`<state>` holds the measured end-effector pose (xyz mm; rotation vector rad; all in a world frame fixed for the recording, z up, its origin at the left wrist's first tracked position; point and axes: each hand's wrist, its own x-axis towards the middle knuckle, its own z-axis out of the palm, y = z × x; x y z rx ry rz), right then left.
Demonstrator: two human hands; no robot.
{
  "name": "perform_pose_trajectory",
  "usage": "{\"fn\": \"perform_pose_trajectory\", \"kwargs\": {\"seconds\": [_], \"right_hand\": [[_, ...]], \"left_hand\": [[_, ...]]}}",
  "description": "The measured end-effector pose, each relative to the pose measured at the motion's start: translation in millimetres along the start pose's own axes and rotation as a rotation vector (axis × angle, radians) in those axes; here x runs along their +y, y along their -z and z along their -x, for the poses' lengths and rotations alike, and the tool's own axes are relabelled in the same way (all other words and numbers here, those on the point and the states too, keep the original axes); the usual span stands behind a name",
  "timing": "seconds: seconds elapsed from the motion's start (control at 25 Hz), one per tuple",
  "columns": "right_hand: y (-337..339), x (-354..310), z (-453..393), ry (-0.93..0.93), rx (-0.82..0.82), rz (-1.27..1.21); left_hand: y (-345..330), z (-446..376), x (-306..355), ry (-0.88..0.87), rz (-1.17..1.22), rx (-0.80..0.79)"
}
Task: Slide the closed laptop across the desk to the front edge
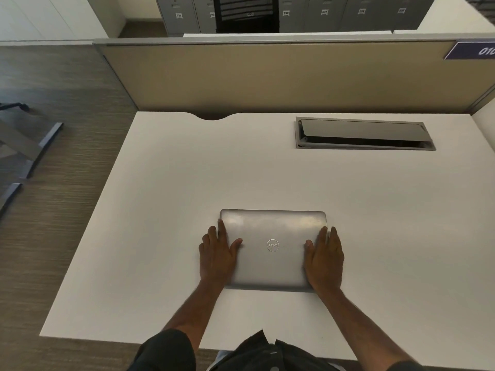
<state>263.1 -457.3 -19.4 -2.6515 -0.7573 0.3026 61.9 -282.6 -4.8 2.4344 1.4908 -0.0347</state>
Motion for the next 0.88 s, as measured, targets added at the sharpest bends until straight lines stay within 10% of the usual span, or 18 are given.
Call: {"fn": "perform_pose_trajectory", "kwargs": {"seconds": [0.88], "right_hand": [[-1,-55,-5,0.446,-0.069,0.012]], "left_hand": [[-4,-7,49,-0.380,0.074,0.113]]}}
